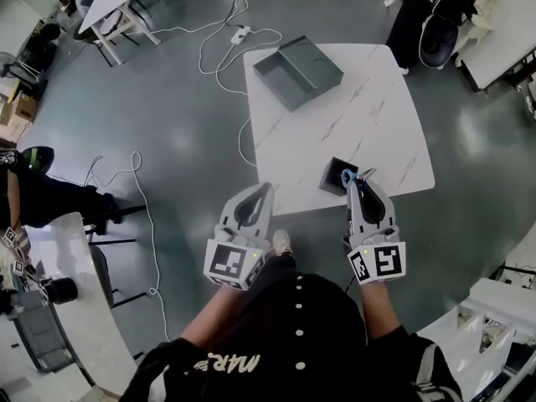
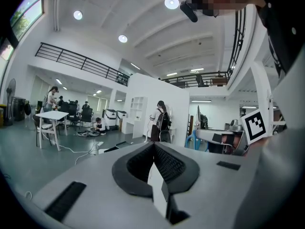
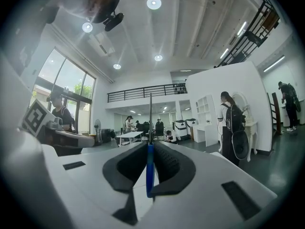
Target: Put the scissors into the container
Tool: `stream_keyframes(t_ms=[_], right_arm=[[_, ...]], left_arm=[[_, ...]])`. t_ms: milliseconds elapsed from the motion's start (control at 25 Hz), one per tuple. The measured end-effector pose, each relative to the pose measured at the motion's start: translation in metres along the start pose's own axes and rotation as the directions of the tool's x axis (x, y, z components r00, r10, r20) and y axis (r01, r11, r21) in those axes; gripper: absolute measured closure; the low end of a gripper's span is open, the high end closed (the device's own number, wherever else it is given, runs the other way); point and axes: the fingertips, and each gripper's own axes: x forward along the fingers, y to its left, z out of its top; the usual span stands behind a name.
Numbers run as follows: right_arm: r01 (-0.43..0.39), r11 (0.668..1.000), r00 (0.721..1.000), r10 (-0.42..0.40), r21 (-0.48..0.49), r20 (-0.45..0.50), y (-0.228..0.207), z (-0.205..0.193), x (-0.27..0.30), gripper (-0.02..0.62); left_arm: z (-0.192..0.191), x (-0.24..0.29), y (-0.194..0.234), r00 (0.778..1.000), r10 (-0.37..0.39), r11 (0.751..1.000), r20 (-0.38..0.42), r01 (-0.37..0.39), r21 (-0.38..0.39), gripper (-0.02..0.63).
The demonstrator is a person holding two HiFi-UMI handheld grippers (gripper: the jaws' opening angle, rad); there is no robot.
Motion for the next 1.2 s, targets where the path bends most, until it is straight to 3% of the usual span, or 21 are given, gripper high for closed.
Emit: stream_keyframes(t_ms=[600, 1200], right_arm=[[-0.01, 1.0, 0.999, 0.01, -0.013, 0.034, -0.008, 0.012, 0.09, 0.543], [-0.093, 0.988, 0.994, 0.1, -0.125, 0.045, -0.039, 0.043, 0.161, 0.543]], left_arm=[[0.011, 0.046, 0.057, 1.0, -0.011, 1.0, 0.017, 0.011, 0.009, 0.58], [0.013, 0.089, 0.063, 1.0, 0.008, 1.0, 0.016, -0.007, -0.025, 0.58]])
